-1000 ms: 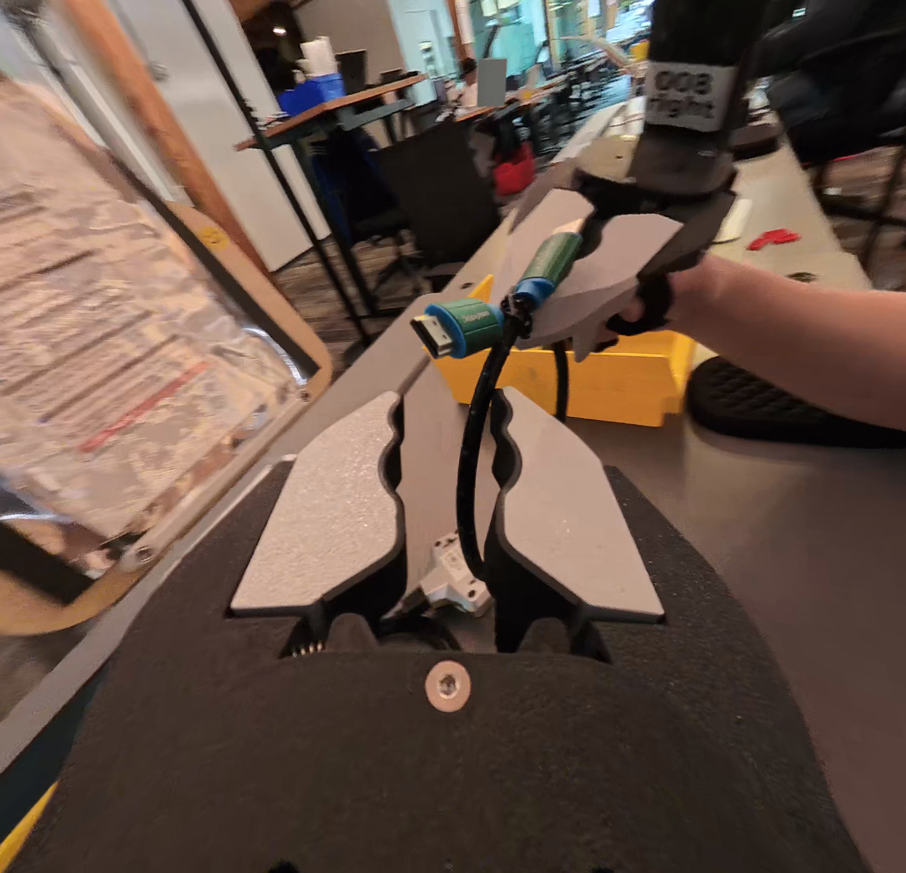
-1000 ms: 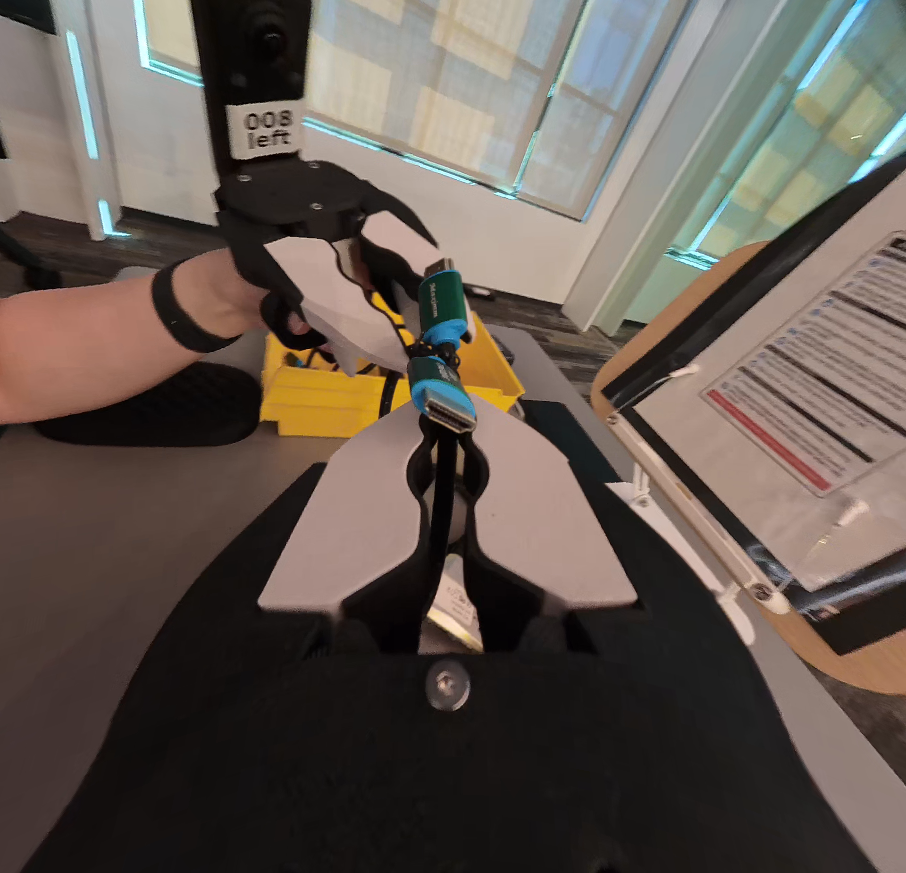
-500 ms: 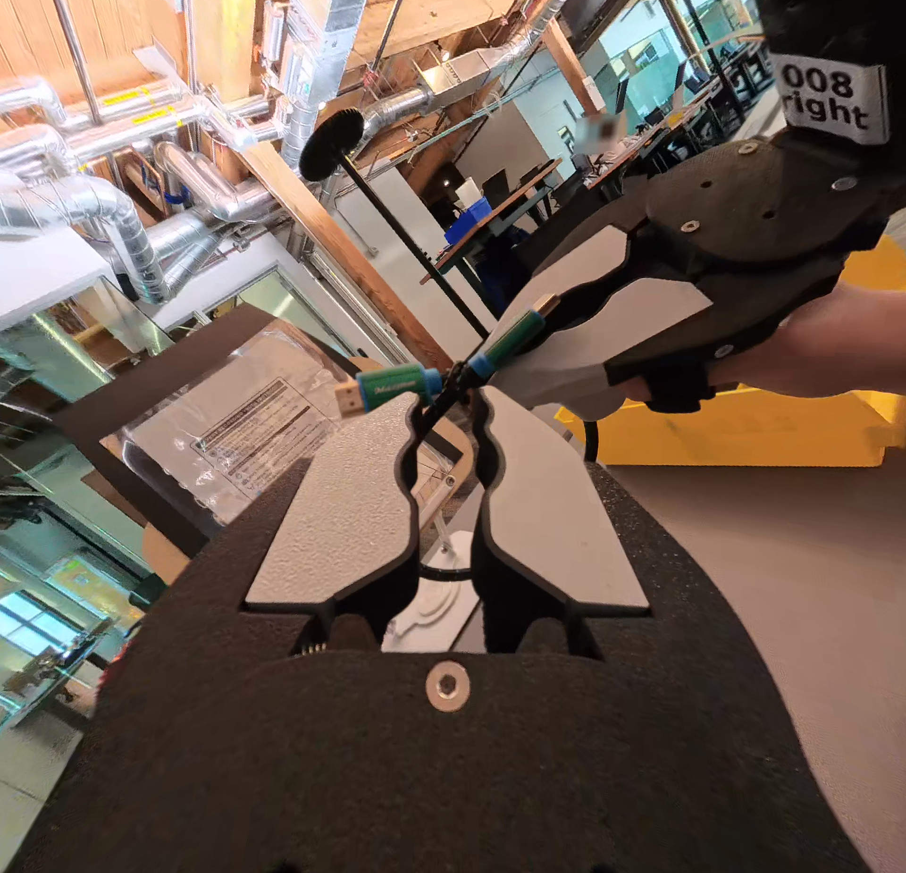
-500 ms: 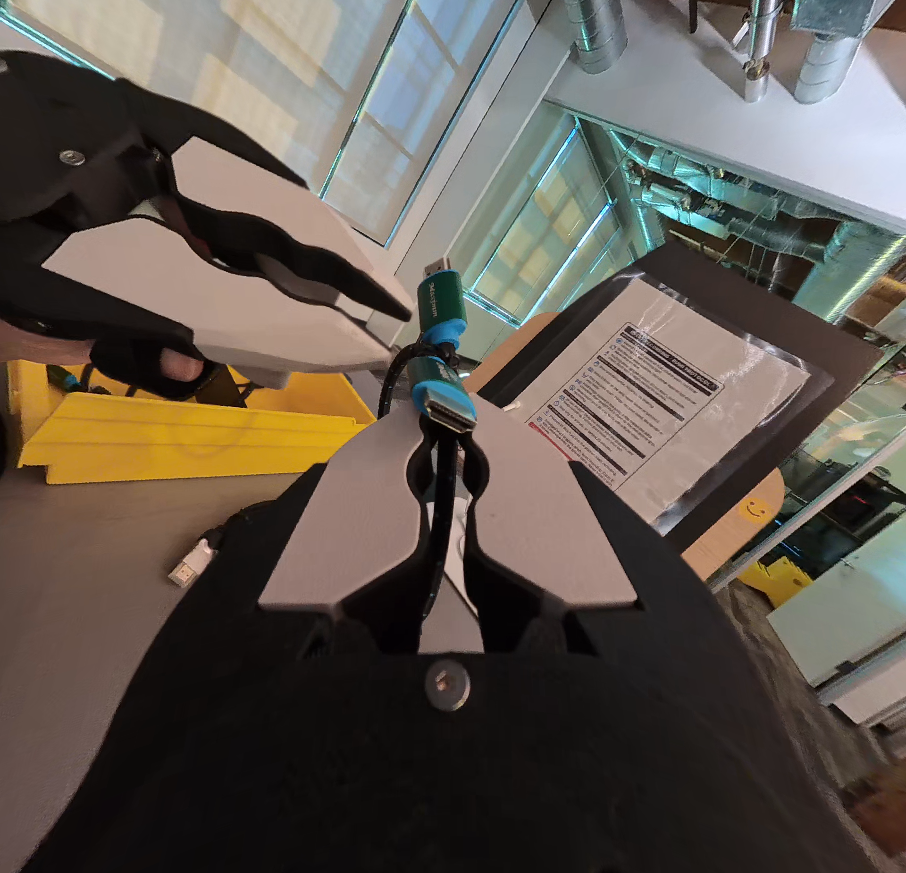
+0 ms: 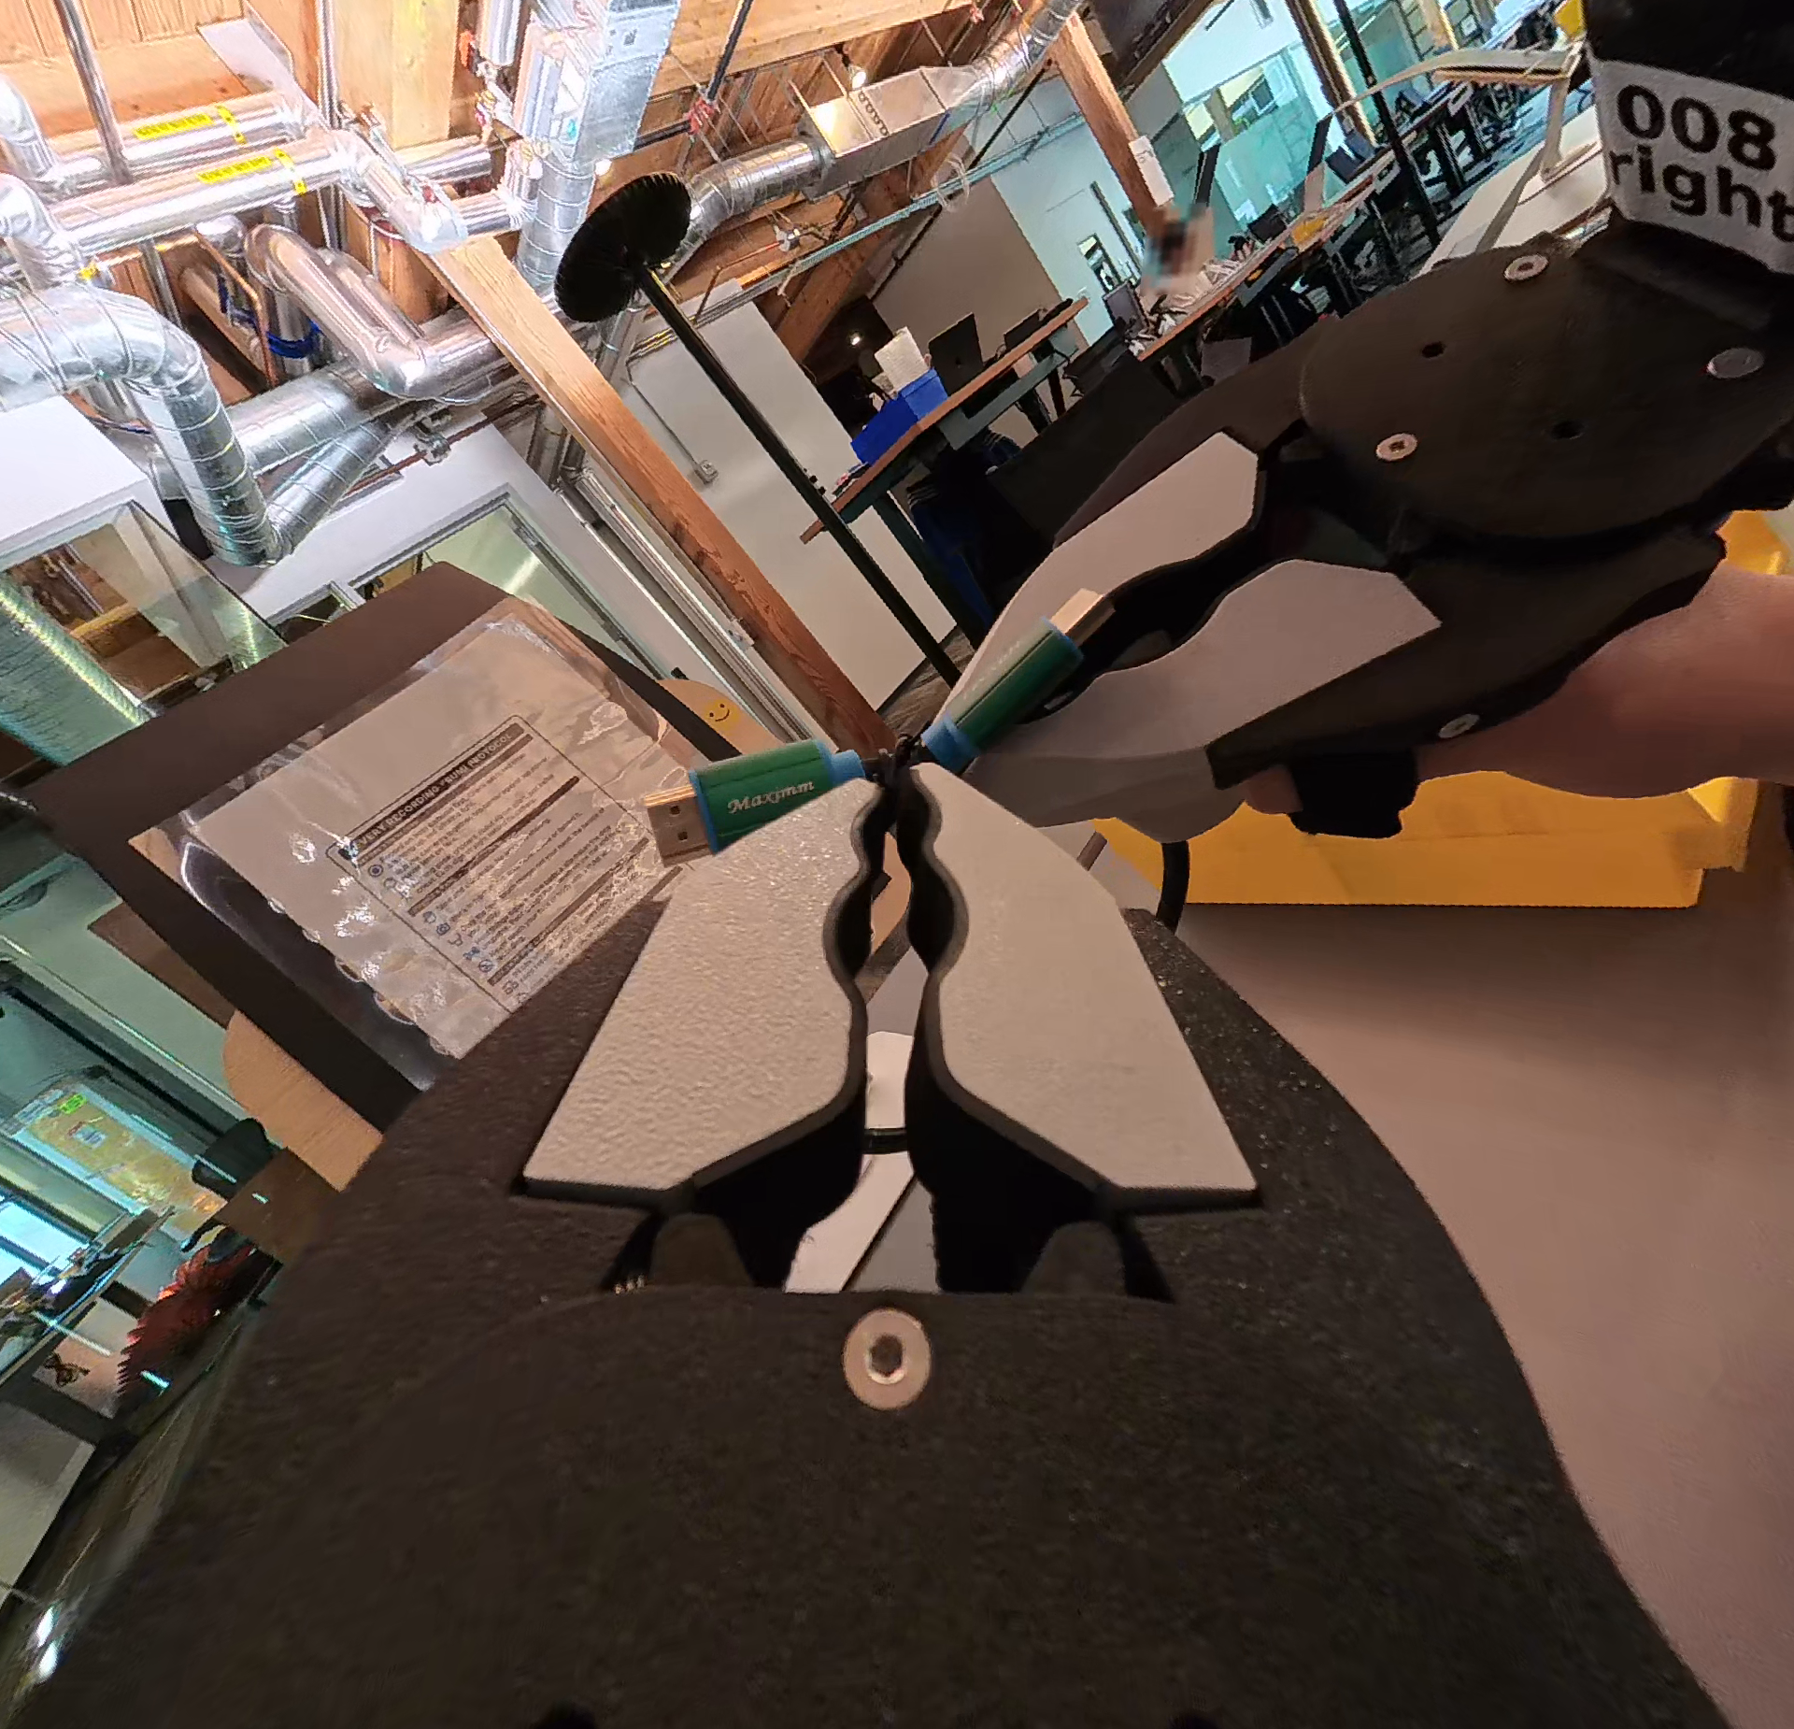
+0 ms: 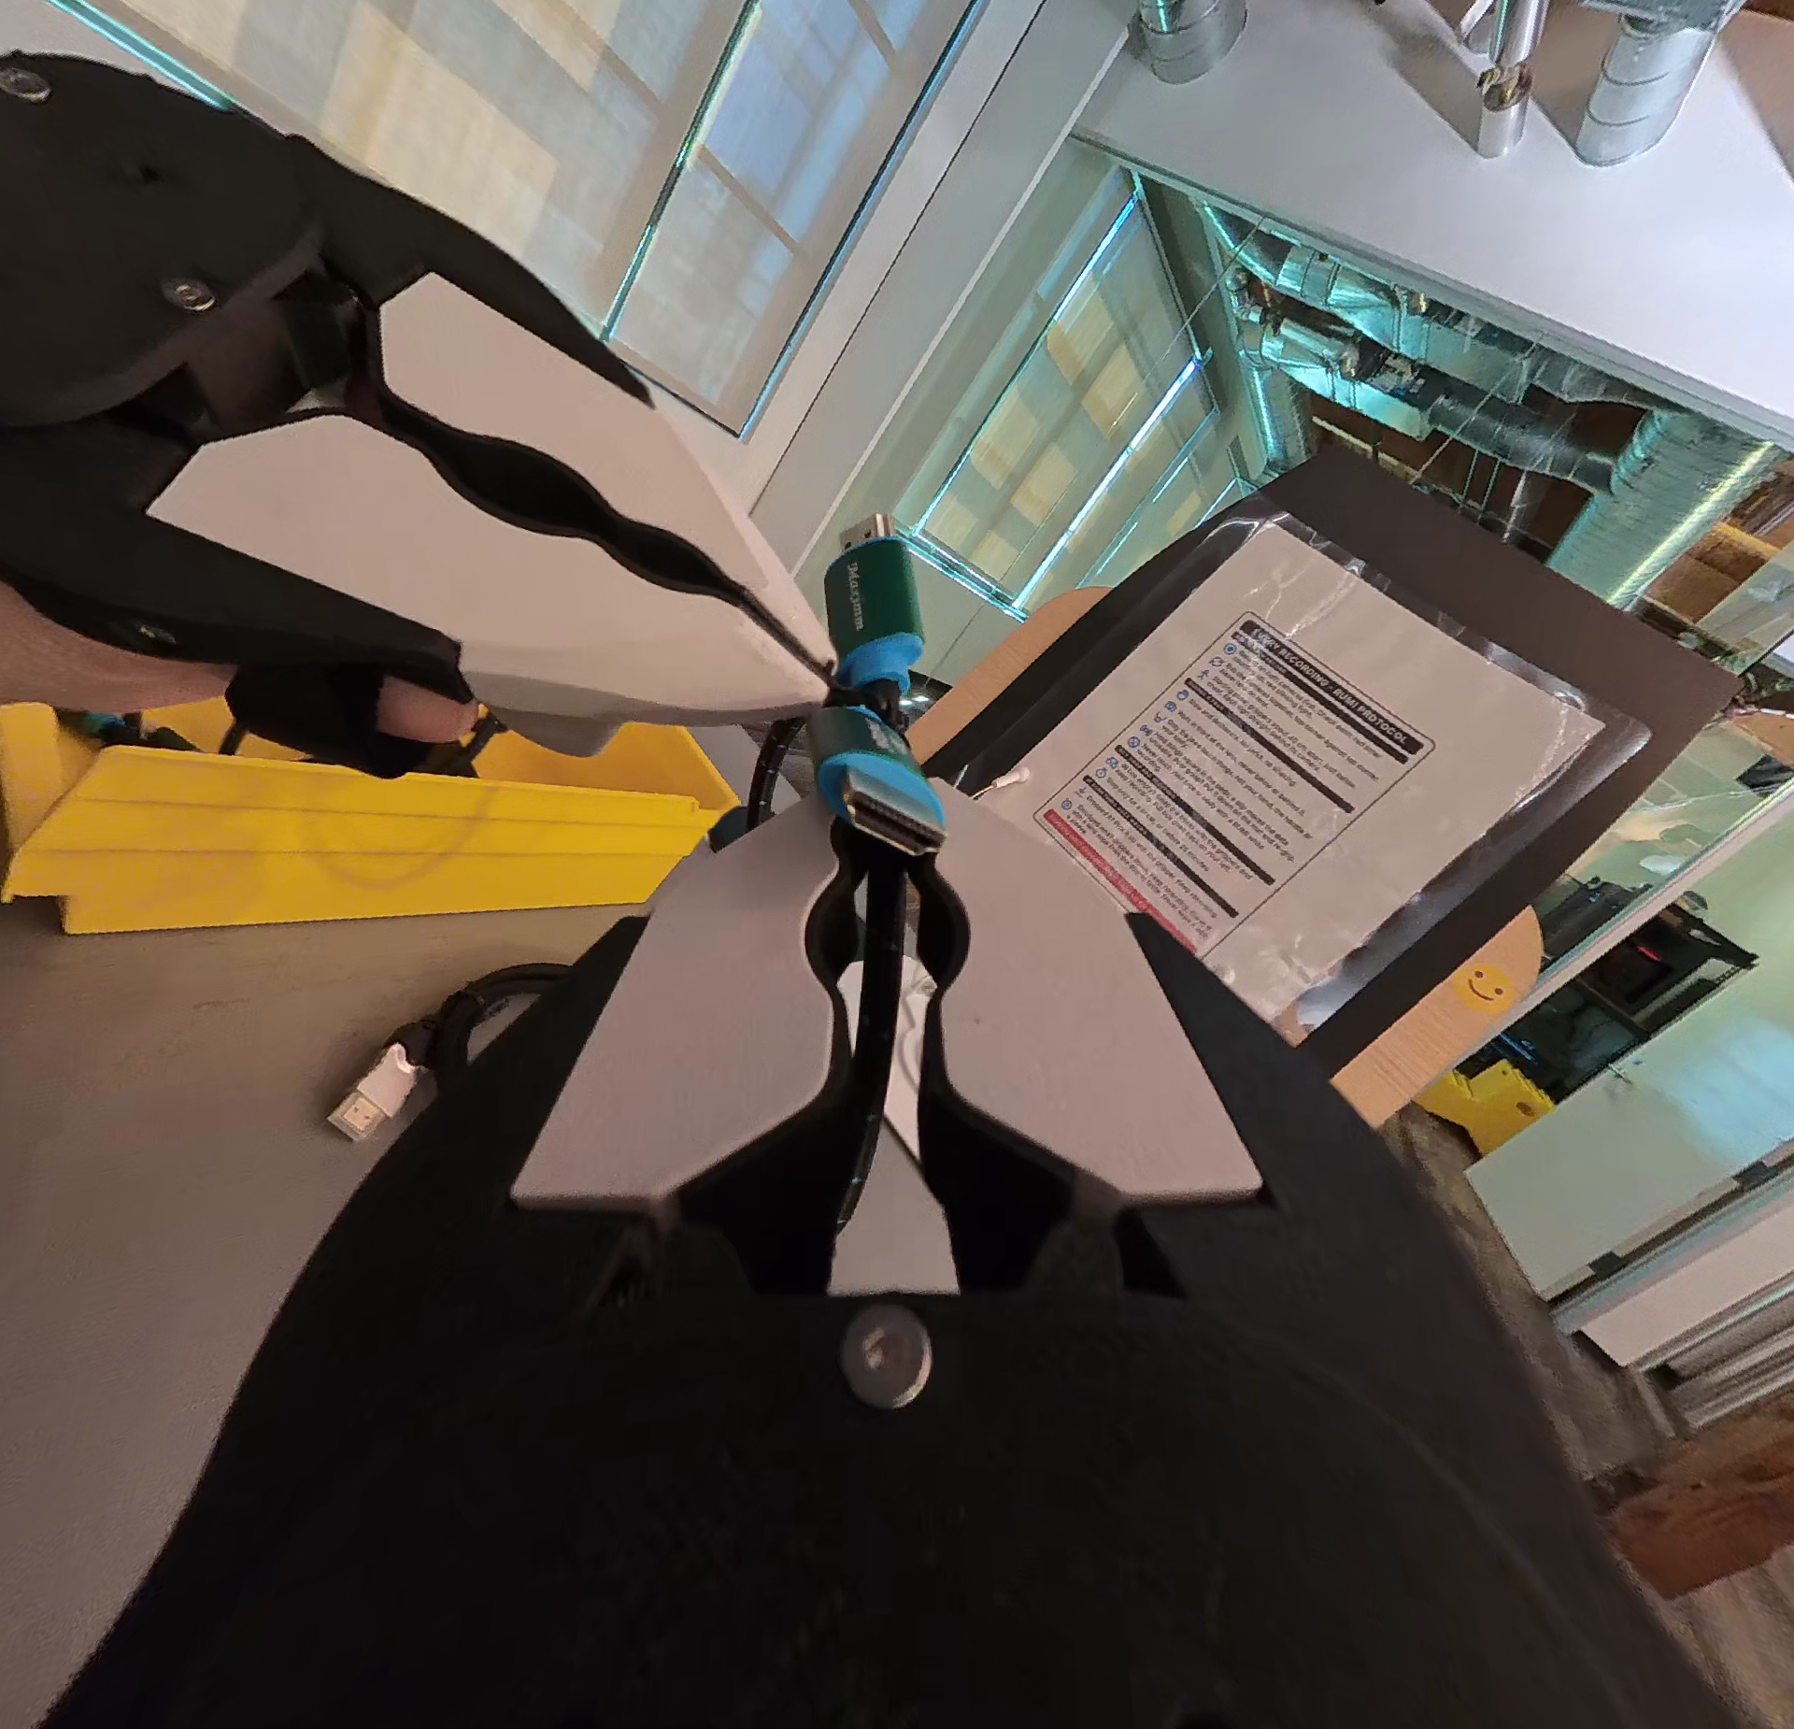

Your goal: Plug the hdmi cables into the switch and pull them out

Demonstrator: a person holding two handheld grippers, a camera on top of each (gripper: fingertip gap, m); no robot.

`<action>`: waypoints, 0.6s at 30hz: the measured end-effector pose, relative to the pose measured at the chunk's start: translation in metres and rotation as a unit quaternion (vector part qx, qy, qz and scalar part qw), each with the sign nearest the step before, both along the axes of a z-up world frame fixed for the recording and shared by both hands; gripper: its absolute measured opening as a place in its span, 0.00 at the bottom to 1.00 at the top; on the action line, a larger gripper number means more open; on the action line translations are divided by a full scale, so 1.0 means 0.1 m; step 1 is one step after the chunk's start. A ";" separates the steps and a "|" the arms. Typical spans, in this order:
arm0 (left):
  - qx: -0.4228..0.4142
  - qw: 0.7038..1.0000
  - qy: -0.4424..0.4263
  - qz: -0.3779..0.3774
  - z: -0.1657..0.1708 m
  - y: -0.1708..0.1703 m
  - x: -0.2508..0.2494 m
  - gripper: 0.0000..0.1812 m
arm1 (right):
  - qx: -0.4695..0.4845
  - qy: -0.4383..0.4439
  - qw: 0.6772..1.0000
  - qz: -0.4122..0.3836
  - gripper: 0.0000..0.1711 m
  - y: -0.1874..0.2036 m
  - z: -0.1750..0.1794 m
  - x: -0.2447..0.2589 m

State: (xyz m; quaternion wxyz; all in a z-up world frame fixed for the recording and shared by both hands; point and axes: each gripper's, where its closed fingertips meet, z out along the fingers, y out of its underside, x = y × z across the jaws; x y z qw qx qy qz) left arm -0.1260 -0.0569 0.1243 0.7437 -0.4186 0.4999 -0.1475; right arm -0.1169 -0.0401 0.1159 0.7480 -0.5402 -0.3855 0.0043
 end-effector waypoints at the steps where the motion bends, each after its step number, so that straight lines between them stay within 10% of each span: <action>1: 0.002 1.000 -0.002 -0.004 0.01 -0.01 0.00 0.00 | -0.008 0.008 1.000 0.005 0.05 0.00 0.00 0.00; 18: 0.041 0.998 -0.026 -0.042 0.09 -0.16 -0.03 0.00 | -0.127 0.177 0.969 0.117 0.04 -0.06 0.23 0.19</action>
